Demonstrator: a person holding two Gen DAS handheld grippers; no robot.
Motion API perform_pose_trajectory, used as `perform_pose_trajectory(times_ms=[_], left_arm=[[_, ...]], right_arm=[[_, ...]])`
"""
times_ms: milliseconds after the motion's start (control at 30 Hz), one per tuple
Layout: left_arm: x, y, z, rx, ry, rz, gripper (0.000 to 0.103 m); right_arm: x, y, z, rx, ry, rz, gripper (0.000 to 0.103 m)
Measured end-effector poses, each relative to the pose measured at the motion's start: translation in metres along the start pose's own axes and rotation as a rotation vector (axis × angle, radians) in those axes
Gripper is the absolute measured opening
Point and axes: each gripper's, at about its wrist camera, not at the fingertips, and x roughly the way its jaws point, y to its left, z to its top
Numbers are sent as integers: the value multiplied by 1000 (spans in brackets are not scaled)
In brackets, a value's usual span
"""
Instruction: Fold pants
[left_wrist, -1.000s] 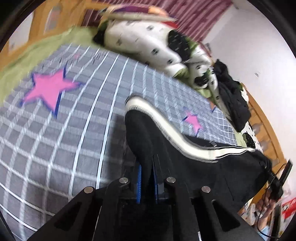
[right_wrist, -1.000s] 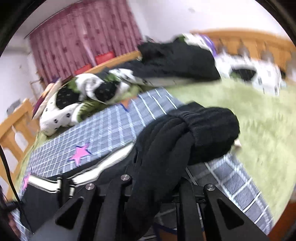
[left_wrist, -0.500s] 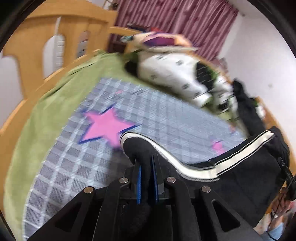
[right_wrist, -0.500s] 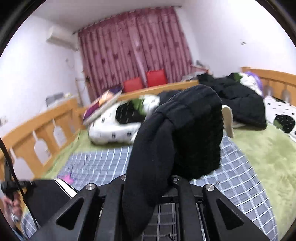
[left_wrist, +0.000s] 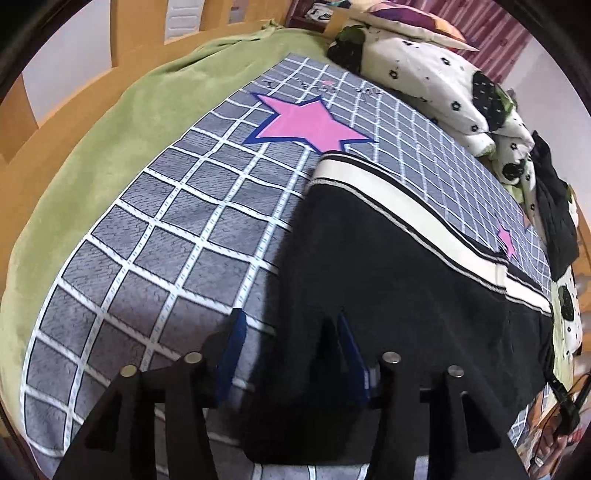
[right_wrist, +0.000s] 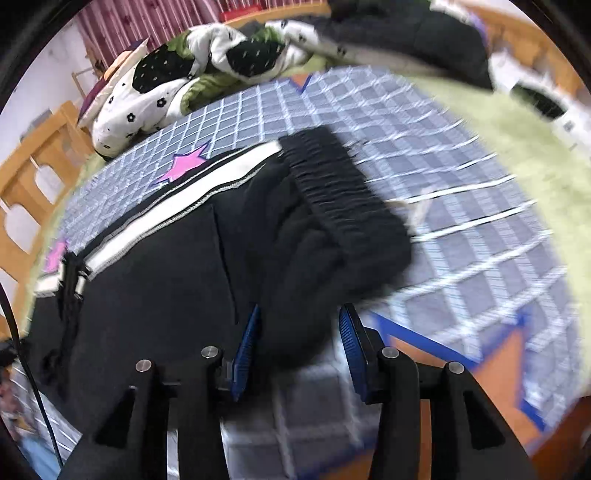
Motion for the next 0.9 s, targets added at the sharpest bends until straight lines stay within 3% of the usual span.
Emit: perform_pose_trajectory(times_ms=[133,233,400,500,600,633,667,733,800,900], left_arm=[[-6,-6,-7,31,-10,-1,51],[-9,-12,-12,76,-36,48,51],[-26,-22,-23,187,-140,169,52],[-39,-20,-29,225,-187,182,60],[-44,-10,-30,211,-184,159,61],[-44,-6,-30,198,-180,153,61],[-44,1,-29,177,-175,139,61],[-45,10,-28,148,-174,123,61],[-44,16,-28,131,-170,108,61],[-41,23,-29,118,-145,95,61]], right_arm=[[-47,29,-13,-101,-90,-30,44],[-73,75,-14,-175,-162,41,44],[-68,180,-29,-314,-141,212,43],[-58,239,-45,-372,-121,282,43],[-38,284,-56,-435,-60,302,42],[-34,291,-60,-450,-47,299,40],[-25,300,-64,-472,-28,282,33],[-9,313,-78,-511,39,234,8],[-15,309,-90,-534,-5,220,8],[-44,284,-92,-472,-87,371,6]])
